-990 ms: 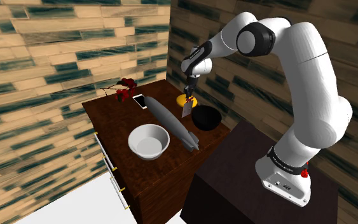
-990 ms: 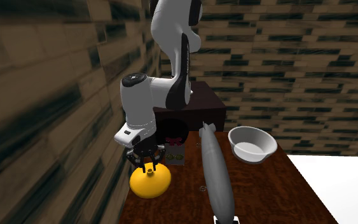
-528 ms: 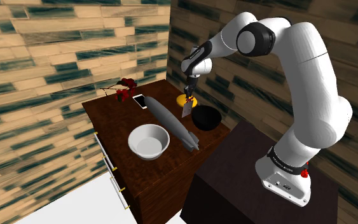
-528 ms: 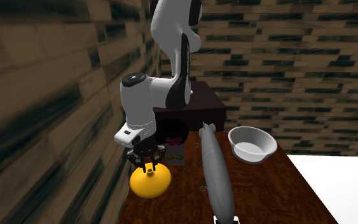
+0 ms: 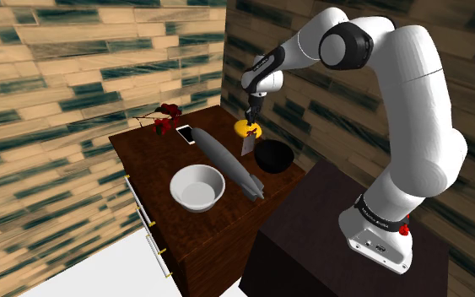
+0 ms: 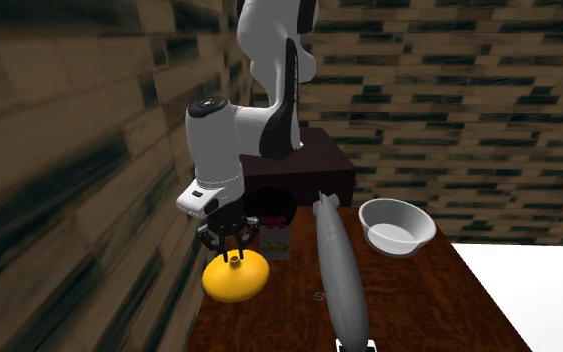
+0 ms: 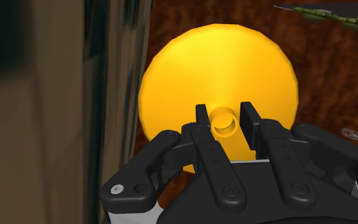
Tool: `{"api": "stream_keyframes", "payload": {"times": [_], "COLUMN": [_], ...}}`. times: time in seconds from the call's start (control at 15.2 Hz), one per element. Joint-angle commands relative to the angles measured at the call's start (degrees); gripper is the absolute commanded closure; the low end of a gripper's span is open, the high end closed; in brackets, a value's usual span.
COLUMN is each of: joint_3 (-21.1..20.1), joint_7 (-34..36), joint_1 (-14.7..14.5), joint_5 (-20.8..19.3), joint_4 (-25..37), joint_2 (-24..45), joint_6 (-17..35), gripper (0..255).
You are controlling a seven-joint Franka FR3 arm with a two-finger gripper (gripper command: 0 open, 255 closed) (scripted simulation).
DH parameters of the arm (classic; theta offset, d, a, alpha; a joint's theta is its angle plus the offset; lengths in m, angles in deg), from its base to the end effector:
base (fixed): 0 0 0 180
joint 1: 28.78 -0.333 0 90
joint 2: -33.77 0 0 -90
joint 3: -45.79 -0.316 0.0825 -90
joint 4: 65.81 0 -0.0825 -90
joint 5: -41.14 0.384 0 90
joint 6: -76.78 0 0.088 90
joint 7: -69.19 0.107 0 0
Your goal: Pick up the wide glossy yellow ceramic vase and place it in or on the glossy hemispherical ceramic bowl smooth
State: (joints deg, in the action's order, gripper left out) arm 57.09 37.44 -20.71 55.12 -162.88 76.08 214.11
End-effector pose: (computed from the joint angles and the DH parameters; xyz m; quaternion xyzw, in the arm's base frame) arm 0.6391 -0.2095 0.1712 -0.9990 -0.0419 0.0000 0.0170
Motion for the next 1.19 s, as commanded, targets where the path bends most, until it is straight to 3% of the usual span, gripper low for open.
{"api": "stream_keyframes", "payload": {"times": [0.0, 1.12], "joint_3": [0.2, 2.1], "joint_7": [0.2, 1.8], "joint_1": [-0.2, -1.4], "joint_5": [-0.2, -2.6], "joint_4": [-0.5, -0.5], "joint_2": [-1.3, -10.0], "joint_6": [-0.8, -9.4], "gripper": [255, 255]}}
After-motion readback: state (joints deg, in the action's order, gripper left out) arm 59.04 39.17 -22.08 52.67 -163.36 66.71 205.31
